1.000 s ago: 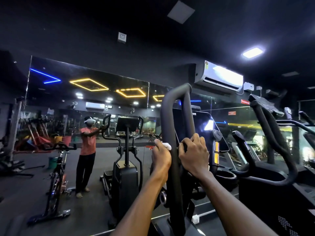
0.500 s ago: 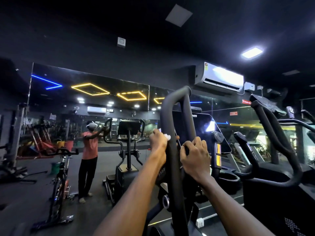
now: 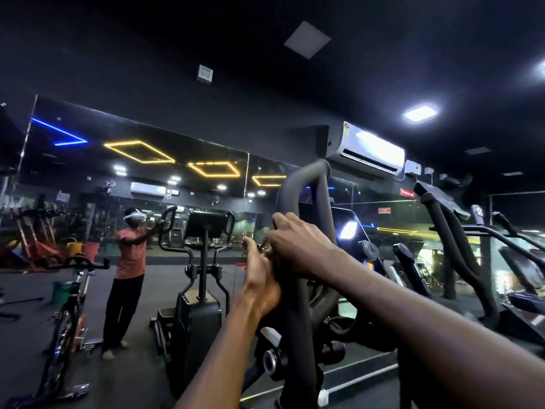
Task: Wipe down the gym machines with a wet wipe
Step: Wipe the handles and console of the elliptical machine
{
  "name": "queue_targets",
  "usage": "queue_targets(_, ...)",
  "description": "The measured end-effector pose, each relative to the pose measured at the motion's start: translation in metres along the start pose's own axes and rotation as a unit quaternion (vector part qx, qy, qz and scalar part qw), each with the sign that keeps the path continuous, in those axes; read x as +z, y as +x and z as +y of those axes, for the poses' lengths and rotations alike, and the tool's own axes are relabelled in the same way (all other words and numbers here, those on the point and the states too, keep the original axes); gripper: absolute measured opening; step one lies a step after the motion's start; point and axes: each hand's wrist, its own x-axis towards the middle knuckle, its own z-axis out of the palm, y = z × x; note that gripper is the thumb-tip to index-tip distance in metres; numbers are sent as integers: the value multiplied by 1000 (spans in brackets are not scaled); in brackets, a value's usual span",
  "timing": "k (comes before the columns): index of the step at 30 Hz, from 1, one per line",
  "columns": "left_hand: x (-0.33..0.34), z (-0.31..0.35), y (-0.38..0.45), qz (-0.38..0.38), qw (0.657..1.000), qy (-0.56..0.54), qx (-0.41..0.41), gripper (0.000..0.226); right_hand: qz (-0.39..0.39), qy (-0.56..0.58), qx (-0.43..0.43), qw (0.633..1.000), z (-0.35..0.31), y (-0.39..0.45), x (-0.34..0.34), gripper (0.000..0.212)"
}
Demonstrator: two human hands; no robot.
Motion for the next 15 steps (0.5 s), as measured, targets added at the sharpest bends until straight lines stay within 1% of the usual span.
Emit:
queue_targets(3, -3, 0, -1, -24, 1000, -14, 0, 101, -96, -34, -18, 995, -9, 8, -18, 26)
queue_targets(6, -10, -3, 1, -42, 997, -62, 5, 102, -202, -90, -72, 973, -22, 9, -27, 30)
queue_targets(7, -12, -5, 3, -45, 996, -72, 2, 103, -223, -102, -73, 967, -22, 11, -33, 32)
queue_targets(8, -13, -6, 6, -41, 997, -68, 0, 105, -231, -112, -64, 964, -18, 18, -37, 33)
queue_targets(10, -13, -7, 10, -37, 997, -66, -8, 108, -208, -125, -49, 969, -10, 34, -48, 28)
queue_targets(11, -12, -8, 11, -38, 997, -62, -11, 108, -203, -124, -48, 970, -9, 41, -52, 22)
queue_targets(13, -11, -8, 12, -49, 997, -52, -9, 107, -249, -146, -56, 956, -12, 48, -51, 3)
queue_targets(14, -11, -6, 12, -56, 997, -45, -9, 107, -272, -156, -61, 948, -14, 51, -48, 11)
queue_targets(15, -11, -5, 12, -59, 998, -37, -9, 107, -280, -157, -66, 945, -15, 54, -47, 16)
